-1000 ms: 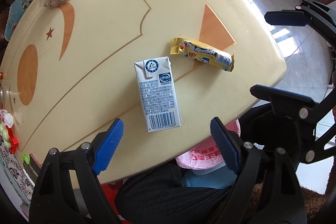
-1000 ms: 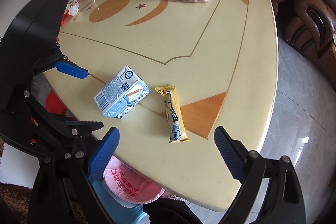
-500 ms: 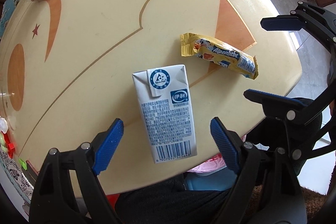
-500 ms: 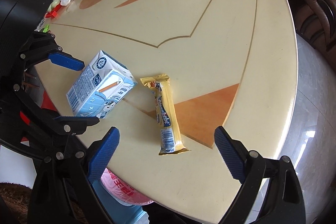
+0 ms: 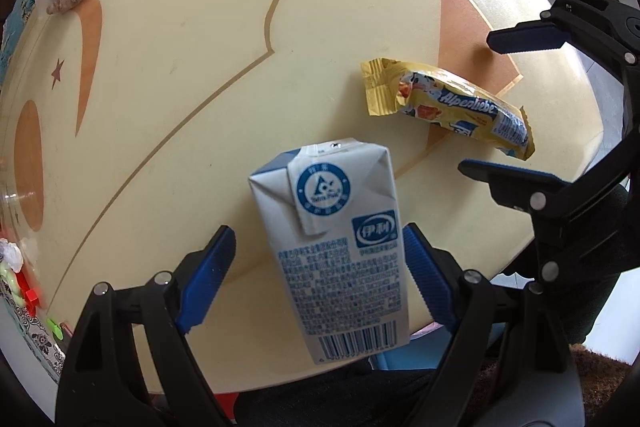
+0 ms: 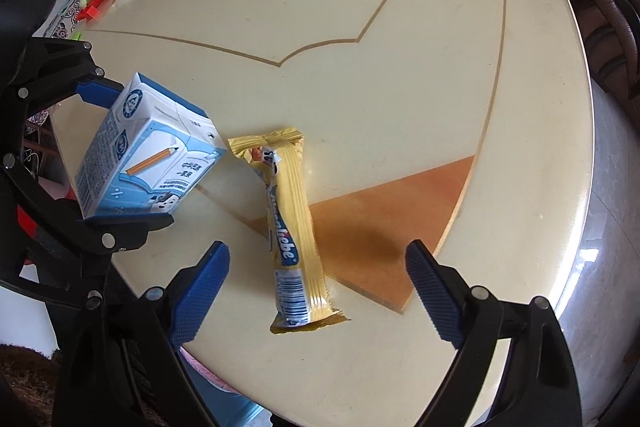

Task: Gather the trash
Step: 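Close the left tool on the white milk carton while the right tool grasps the yellow snack bar, then lift the milk carton and snack bar and carry both over the pink bin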

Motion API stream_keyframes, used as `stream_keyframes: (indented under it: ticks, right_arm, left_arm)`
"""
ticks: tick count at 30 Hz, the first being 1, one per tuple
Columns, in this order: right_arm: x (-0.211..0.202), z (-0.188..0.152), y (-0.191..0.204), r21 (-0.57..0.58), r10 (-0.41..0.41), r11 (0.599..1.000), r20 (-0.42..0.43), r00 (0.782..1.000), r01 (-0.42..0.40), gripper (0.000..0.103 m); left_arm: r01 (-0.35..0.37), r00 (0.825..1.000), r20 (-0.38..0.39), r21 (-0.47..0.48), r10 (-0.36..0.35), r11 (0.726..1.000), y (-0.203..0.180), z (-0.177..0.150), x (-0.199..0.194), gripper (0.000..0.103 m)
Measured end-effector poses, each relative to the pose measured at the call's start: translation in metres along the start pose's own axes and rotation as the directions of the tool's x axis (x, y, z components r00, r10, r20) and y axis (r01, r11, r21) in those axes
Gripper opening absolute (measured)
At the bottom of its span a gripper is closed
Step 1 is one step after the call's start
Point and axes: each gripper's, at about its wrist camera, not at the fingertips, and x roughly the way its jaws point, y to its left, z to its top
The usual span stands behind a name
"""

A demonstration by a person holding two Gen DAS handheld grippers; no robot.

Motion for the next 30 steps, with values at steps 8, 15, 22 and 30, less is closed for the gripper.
stream_keyframes:
  ticks: [8, 15, 22, 30]
  right_arm:
    - [0.001, 0.002, 0.019, -0.086, -0.126, 0.988, 0.038, 0.991, 0.128, 0.066]
    - [-0.001, -0.002, 0.025, -0.094, -0.149, 0.984, 0.064, 0.987, 0.154, 0.049]
    - [-0.002, 0.002, 0.037, -0.098, -0.156, 0.982, 0.049, 0.986, 0.16, 0.02]
    - [-0.004, 0.001, 0.043, -0.068, -0.183, 0.98, 0.036, 0.982, 0.185, 0.019]
  left_arm:
    - [0.004, 1.0, -0.004, 0.006, -0.004, 1.0, 0.001, 0.01, 0.006, 0.082]
    - [0.007, 1.0, -0.017, -0.001, -0.007, 1.0, 0.002, 0.015, 0.012, 0.082]
    - [0.042, 0.999, -0.027, -0.025, -0.043, 0.999, 0.007, 0.005, 0.011, 0.064]
    - [0.053, 0.999, -0.008, -0.057, -0.053, 0.997, 0.022, -0.009, 0.005, 0.043]
